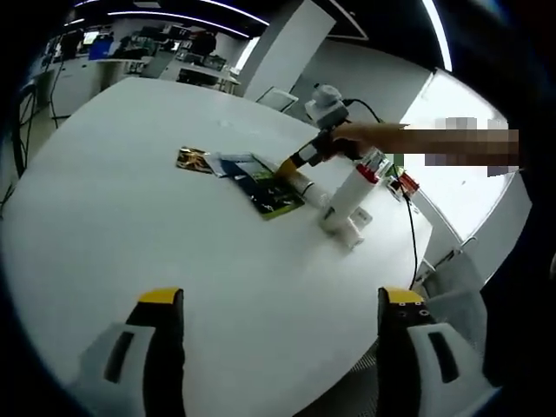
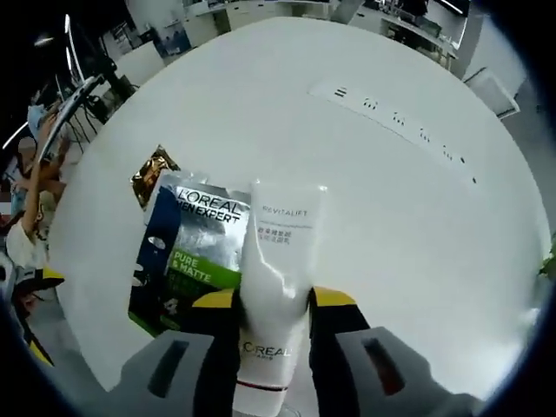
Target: Arrange the skincare products in the storage area until every visible bottle or jar stands upright without overlapping.
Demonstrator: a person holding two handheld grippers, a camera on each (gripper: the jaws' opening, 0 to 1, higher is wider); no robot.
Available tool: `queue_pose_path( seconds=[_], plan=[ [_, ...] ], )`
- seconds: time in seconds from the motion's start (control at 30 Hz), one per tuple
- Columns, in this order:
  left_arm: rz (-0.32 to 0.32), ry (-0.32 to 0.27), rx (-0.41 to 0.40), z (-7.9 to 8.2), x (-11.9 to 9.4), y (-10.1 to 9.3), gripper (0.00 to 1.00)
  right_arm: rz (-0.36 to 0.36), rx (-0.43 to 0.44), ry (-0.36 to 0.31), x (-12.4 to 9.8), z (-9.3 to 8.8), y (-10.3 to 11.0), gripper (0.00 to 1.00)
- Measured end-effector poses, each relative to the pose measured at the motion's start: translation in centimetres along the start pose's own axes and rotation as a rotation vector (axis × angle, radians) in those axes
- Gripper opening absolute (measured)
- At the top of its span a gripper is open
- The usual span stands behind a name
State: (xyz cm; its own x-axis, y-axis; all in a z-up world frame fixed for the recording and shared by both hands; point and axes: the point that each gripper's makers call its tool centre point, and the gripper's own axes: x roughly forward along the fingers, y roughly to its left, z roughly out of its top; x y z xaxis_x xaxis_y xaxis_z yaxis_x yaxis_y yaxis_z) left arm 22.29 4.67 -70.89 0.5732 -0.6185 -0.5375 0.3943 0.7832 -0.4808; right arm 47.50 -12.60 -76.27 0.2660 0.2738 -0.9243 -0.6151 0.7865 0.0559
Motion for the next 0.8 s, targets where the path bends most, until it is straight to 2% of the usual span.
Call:
queue_pose_path(
  seconds=[0.3,0.43,0.6,0.8],
  plan=[
    [0.006,-0.012,0.003,0.1,-0.5,0.0,0.85,0.029,0.021,-0.039,-0.3,0.4,-0.4,0.27],
    [0.004,-0.013,0.008,0.1,-0.5,-0.1,0.85,0.042,0.041,-0.098,-1.3,0.9,-0.2,0.27],
    [-0.007,-0.015,0.021,0.6,-0.4,-0.9,0.85,0.009,0.014,-0.152,-2.8,2.1,-0.5,0.27],
    [-0.019,-0.022,0.044,1.2,-0.5,-1.9,0.85,0.004,0.046,-0.228,-4.4,3.7,-1.0,0.27]
  ],
)
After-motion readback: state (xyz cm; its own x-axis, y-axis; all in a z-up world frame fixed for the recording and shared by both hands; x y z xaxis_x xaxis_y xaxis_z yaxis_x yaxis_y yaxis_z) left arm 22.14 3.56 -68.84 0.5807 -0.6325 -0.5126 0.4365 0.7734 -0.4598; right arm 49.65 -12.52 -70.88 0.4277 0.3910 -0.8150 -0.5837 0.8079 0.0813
